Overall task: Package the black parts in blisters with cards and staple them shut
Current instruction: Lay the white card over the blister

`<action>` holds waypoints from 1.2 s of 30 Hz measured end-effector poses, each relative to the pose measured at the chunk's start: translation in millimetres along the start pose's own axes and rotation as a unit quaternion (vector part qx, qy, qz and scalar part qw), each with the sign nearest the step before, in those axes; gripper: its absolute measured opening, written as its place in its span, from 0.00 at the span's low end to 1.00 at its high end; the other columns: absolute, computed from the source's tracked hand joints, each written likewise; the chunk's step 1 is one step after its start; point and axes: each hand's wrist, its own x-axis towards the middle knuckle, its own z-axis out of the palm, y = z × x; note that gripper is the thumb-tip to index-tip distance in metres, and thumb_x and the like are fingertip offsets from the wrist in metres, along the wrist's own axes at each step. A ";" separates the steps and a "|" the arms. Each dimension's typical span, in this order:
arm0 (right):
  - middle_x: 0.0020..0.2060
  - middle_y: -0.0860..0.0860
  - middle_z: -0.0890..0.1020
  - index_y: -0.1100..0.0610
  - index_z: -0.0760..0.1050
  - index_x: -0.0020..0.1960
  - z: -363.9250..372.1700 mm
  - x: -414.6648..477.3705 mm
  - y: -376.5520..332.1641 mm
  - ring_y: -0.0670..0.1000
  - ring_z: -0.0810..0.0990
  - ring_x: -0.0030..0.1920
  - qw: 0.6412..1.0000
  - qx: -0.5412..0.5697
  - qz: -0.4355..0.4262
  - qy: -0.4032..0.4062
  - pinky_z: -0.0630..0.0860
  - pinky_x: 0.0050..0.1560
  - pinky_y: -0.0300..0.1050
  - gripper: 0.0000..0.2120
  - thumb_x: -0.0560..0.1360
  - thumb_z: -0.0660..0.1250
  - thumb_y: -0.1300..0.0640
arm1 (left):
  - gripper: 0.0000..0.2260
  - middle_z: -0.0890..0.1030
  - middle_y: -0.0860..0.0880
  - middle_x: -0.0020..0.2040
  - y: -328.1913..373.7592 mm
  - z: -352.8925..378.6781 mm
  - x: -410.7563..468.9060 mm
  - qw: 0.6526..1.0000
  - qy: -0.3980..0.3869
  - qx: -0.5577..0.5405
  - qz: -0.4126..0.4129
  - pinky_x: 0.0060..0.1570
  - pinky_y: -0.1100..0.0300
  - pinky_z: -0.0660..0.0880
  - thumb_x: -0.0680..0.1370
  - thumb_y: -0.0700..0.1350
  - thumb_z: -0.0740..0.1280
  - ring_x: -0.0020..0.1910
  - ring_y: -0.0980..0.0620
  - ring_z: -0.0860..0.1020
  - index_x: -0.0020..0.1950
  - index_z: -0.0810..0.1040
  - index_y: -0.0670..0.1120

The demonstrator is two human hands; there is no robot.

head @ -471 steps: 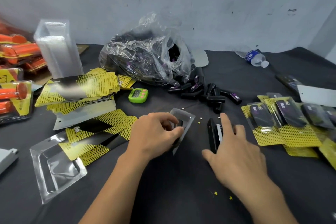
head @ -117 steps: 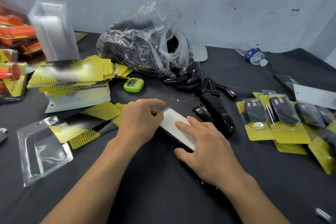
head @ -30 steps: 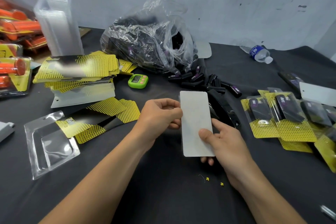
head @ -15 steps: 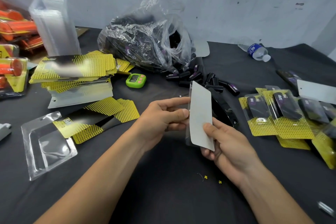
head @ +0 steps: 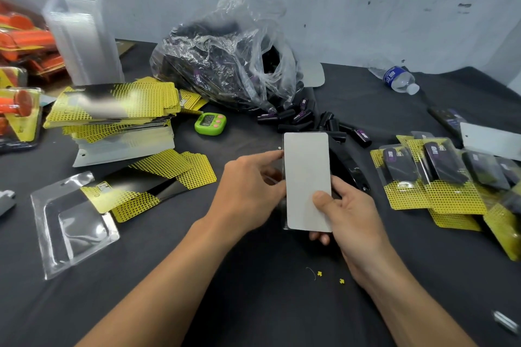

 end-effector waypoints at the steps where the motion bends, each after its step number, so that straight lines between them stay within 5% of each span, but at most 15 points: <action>1: 0.39 0.58 0.86 0.43 0.78 0.61 0.3 1.1 0.5 0.55 0.78 0.26 1.000 -0.011 -0.003 0.004 0.70 0.22 0.42 0.13 0.84 0.64 0.59 | 0.22 0.84 0.65 0.40 1.5 1.7 -1.3 1.000 -0.004 0.018 0.008 0.44 0.59 0.81 0.75 0.49 0.75 0.39 0.60 0.83 0.59 0.74 0.74; 5: 0.38 0.56 0.87 0.38 0.77 0.57 0.7 2.1 3.4 0.55 0.79 0.27 0.999 -0.042 -0.008 0.000 0.71 0.24 0.41 0.13 0.84 0.65 0.58 | 0.17 0.85 0.54 0.38 -0.2 5.0 0.4 0.998 -0.033 0.047 -0.007 0.44 0.51 0.82 0.78 0.43 0.67 0.40 0.49 0.84 0.61 0.81 0.64; 10: 0.37 0.56 0.87 0.40 0.78 0.61 -0.7 3.1 5.3 0.55 0.79 0.25 0.998 -0.064 -0.009 0.002 0.71 0.23 0.41 0.13 0.84 0.65 0.58 | 0.17 0.84 0.55 0.33 1.2 2.2 3.1 0.995 -0.042 0.076 -0.040 0.33 0.61 0.78 0.78 0.40 0.65 0.32 0.54 0.79 0.59 0.85 0.59; 13: 0.38 0.56 0.87 0.44 0.77 0.65 -1.0 3.7 5.5 0.54 0.79 0.25 0.998 -0.056 0.003 0.003 0.71 0.23 0.40 0.13 0.84 0.65 0.58 | 0.15 0.87 0.51 0.36 3.2 -1.5 5.1 0.992 -0.068 -0.018 -0.108 0.34 0.54 0.83 0.79 0.37 0.64 0.34 0.49 0.85 0.56 0.85 0.53; 17: 0.36 0.54 0.86 0.43 0.79 0.61 0.1 3.9 3.3 0.52 0.78 0.23 0.996 -0.081 0.003 0.027 0.69 0.22 0.39 0.13 0.84 0.64 0.59 | 0.12 0.86 0.43 0.35 10.3 -2.7 5.3 0.957 -0.071 -0.194 -0.203 0.28 0.61 0.78 0.77 0.31 0.65 0.28 0.50 0.82 0.50 0.83 0.45; 24: 0.28 0.51 0.84 0.41 0.75 0.62 12.1 -5.9 -6.6 0.44 0.78 0.22 0.984 -0.167 -0.048 0.031 0.71 0.21 0.34 0.16 0.79 0.68 0.58 | 0.06 0.85 0.54 0.36 6.0 3.7 -0.8 0.988 0.019 0.058 -0.139 0.34 0.59 0.81 0.72 0.46 0.71 0.35 0.58 0.83 0.48 0.83 0.54; 27: 0.29 0.51 0.85 0.39 0.74 0.61 11.0 -6.9 -9.4 0.46 0.79 0.22 0.985 -0.165 -0.046 0.019 0.72 0.22 0.35 0.17 0.79 0.68 0.59 | 0.09 0.84 0.54 0.43 8.3 11.4 -4.5 0.983 0.056 0.136 -0.111 0.43 0.56 0.78 0.74 0.48 0.69 0.44 0.52 0.81 0.53 0.82 0.53; 32: 0.31 0.52 0.86 0.39 0.76 0.57 7.0 -2.5 -10.1 0.53 0.82 0.25 0.986 -0.162 -0.027 -0.004 0.76 0.25 0.41 0.14 0.79 0.68 0.57 | 0.03 0.80 0.53 0.40 11.1 19.9 -5.8 0.974 0.100 0.174 -0.106 0.41 0.53 0.70 0.76 0.50 0.65 0.42 0.47 0.77 0.48 0.74 0.53; 36: 0.32 0.54 0.86 0.40 0.75 0.63 8.4 -0.2 -10.5 0.53 0.81 0.24 0.985 -0.165 -0.024 -0.033 0.74 0.25 0.41 0.17 0.79 0.69 0.58 | 0.08 0.79 0.51 0.35 7.2 14.2 -0.1 0.970 0.108 0.177 -0.125 0.37 0.53 0.66 0.75 0.51 0.63 0.38 0.46 0.76 0.38 0.74 0.49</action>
